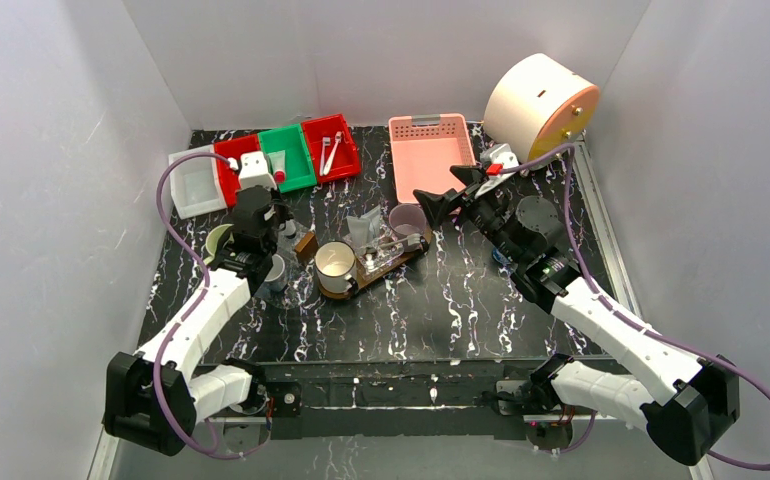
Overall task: Prepare toiletry sets of a toothbrush and toothpaste on the tray
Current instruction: Place the toothpaste in the toothpaste holder, then pick up the toothpaste from the storage box, then place the toothpaste in the toothpaste holder.
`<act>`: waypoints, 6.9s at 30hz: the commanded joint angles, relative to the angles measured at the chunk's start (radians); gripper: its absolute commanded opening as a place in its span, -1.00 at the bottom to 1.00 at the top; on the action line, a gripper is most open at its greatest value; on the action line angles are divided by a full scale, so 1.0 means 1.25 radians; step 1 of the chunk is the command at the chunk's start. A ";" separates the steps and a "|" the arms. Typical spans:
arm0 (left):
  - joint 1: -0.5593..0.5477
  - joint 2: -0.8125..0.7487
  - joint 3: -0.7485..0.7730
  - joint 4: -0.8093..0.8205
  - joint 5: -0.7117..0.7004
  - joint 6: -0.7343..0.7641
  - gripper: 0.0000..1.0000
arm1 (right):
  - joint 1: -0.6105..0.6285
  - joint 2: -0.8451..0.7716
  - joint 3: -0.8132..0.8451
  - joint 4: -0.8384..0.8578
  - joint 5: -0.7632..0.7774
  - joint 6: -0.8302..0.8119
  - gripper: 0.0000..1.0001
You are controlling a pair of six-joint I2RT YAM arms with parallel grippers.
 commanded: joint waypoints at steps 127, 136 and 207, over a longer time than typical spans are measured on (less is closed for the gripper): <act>0.145 0.964 0.922 -0.448 0.066 -0.028 -0.30 | 0.002 0.045 0.000 0.025 0.047 -0.045 0.97; 0.145 0.845 0.853 -0.360 0.074 -0.038 -0.71 | 0.002 0.048 0.004 0.024 0.038 -0.042 0.97; -0.117 -0.105 -0.083 0.356 0.452 0.198 -1.00 | 0.087 0.493 0.363 0.249 -0.152 0.576 0.68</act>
